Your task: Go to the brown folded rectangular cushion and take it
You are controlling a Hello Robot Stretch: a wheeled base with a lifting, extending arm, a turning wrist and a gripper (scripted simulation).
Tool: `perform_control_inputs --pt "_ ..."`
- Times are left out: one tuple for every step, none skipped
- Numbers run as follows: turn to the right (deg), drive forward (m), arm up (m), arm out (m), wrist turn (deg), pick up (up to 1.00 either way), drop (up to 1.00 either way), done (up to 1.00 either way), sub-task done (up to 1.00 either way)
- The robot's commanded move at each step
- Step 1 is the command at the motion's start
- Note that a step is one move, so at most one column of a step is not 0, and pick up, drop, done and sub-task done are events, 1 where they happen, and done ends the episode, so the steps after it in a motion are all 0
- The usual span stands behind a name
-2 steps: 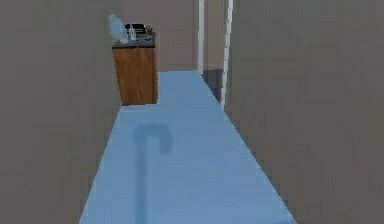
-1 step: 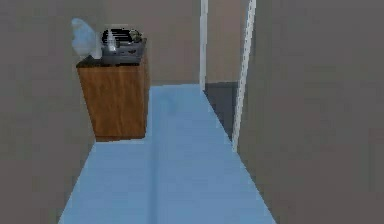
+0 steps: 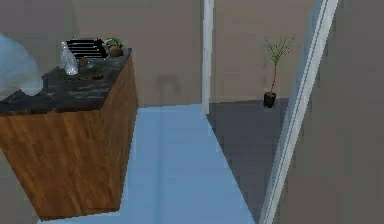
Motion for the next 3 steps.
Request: perform_control_inputs --pt "-3.0 0.0 0.0 0.0 0.0 0.0 0.0 0.0 0.0" --pt "0.0 0.8 0.0 0.0 0.0 0.0 0.0 0.0 0.0" --pt "45.0 0.0 0.0 0.0 0.0 0.0 0.0 0.0 0.0"
